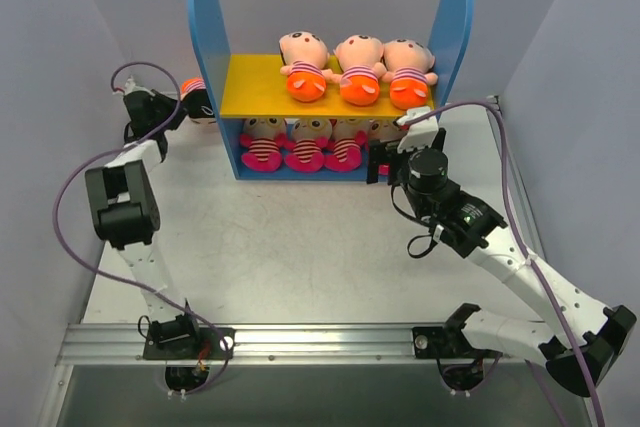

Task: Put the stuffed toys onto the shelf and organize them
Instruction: Grab a stuffed toy with the left arm, then pass the stuffed toy from the left arm to the right

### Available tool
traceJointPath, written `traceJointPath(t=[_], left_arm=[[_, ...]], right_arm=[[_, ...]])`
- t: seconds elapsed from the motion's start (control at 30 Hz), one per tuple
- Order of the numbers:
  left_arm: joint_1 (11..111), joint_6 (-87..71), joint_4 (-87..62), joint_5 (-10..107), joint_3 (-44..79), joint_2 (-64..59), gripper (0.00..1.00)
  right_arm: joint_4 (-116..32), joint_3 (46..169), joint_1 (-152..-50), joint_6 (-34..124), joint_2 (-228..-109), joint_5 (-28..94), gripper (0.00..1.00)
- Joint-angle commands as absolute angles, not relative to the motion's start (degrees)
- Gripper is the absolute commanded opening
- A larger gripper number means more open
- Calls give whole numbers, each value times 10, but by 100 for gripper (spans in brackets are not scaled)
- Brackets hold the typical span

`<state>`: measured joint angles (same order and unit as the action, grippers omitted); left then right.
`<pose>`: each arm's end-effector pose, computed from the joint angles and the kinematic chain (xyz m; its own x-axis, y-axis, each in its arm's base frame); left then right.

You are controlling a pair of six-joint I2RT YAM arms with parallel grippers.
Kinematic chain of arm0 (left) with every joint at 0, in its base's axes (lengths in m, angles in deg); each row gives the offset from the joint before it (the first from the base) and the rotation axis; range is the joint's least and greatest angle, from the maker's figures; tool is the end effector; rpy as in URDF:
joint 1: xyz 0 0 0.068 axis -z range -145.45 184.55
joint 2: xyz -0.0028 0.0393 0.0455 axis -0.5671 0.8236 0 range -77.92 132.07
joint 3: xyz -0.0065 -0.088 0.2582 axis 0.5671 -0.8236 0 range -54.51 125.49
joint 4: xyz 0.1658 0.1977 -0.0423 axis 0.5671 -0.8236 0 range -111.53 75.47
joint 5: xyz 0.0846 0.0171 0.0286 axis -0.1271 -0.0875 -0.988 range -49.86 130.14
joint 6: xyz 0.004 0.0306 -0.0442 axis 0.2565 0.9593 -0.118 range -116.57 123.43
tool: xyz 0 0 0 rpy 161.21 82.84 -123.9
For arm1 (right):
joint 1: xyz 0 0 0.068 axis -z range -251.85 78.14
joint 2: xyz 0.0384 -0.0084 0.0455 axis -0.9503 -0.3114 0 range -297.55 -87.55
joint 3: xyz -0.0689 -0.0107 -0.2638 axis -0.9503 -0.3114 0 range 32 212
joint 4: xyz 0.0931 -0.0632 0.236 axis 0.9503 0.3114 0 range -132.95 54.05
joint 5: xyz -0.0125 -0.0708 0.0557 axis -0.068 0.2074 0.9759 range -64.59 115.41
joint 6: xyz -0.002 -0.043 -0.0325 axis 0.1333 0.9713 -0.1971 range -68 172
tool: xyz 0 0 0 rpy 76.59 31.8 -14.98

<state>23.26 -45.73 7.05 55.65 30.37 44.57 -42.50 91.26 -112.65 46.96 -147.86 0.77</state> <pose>0.4889 0.0879 0.2043 -0.2250 -0.7883 -0.5726 -0.1634 0.6099 -0.7754 0.1926 0.1465 0.3957 -0.0441 0.0675 -0.9967 -0.2754 0.9582 0.0771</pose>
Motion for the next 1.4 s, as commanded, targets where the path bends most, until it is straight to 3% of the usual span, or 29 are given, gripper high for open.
traceJointPath(t=[0.0,0.3,0.5,0.7,1.0,1.37], left_arm=[[222,-418,27,546,261,315,3],[223,-370,-220,516,69,-14,2],[234,-322,-439,523,48,-164,2],[256,-291,-570,540,26,-283,3],[287,-320,-618,618,2,-374,2],[309,-357,-603,669,2,-382,3]], right_arm=[[-432,926,-1123,477,-1459,80,94],[-432,897,-1127,508,-1439,235,98],[-441,884,-1145,516,-1461,363,97],[-512,855,-1225,511,-1481,360,97],[-669,807,-1307,507,-1535,342,99],[-726,872,-1406,610,-1666,229,99]])
